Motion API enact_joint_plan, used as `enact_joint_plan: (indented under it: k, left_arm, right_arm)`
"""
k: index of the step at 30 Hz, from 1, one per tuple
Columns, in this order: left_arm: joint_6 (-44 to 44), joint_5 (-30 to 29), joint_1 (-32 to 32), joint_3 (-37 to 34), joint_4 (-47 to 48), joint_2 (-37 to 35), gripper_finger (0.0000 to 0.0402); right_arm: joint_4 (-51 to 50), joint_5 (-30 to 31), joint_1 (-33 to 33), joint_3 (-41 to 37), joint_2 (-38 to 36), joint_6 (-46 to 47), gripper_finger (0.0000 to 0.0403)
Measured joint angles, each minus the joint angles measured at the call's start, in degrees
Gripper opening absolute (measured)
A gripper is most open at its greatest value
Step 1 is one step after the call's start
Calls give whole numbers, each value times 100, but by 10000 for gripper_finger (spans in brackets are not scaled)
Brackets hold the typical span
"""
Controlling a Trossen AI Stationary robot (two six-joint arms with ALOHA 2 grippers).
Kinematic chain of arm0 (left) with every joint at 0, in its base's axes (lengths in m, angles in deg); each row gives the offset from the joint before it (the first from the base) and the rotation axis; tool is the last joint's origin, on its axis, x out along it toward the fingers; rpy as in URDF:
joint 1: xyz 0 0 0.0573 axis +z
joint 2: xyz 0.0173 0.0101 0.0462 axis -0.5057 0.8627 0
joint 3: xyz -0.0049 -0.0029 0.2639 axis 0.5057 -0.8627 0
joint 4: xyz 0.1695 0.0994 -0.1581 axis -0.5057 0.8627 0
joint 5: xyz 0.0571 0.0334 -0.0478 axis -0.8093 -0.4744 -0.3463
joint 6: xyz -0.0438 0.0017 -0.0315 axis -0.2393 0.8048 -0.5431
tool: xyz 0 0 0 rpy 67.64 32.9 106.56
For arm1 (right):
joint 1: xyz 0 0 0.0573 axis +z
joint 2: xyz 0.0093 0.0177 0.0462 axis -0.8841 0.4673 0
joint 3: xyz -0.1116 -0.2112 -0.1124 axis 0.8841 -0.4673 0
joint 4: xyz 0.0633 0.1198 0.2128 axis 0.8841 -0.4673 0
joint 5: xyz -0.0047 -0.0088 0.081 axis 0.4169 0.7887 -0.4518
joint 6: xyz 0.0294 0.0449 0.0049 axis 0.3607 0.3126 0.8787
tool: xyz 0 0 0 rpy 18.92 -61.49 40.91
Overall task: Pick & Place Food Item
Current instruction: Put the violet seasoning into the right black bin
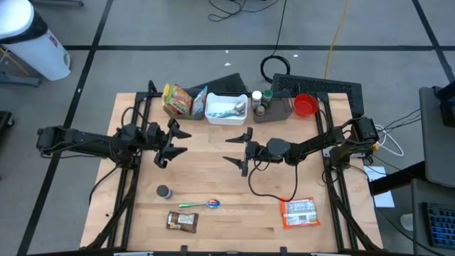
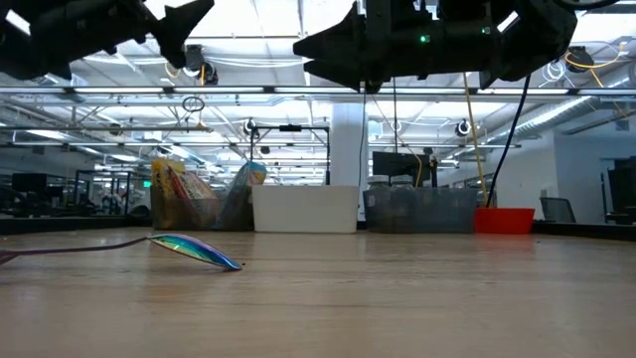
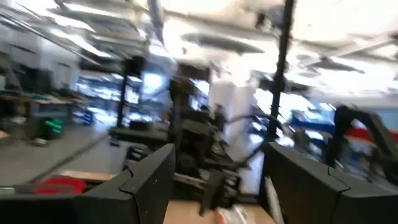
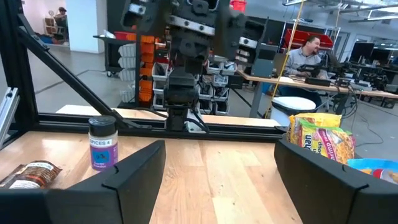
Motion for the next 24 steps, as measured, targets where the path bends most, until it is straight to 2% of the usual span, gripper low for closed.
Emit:
enact_joint_plan:
  k: [3, 5, 10, 16, 20, 24]
  left_arm:
    - [188, 702, 76, 256, 546, 7, 255]
    - [382, 886, 81, 482, 990, 3, 255]
    - [950, 809, 65, 1133, 2914, 9, 255]
    - [1262, 807, 65, 1681, 4699, 0, 255]
    - [984, 786, 54, 2003, 6381, -242, 255]
    - [460, 648, -258, 1928, 7327, -581, 255]
  right_arm:
    - [-17, 0, 0, 0, 0, -13, 293]
    - [-55, -1, 0, 0, 0, -13, 293]
    - [-122, -2, 0, 0, 0, -13, 293]
    - [-120, -15, 0, 0, 0, -10, 293]
    - [-153, -17, 0, 0, 0, 257, 293]
    - [-250, -17, 0, 2, 0, 671, 293]
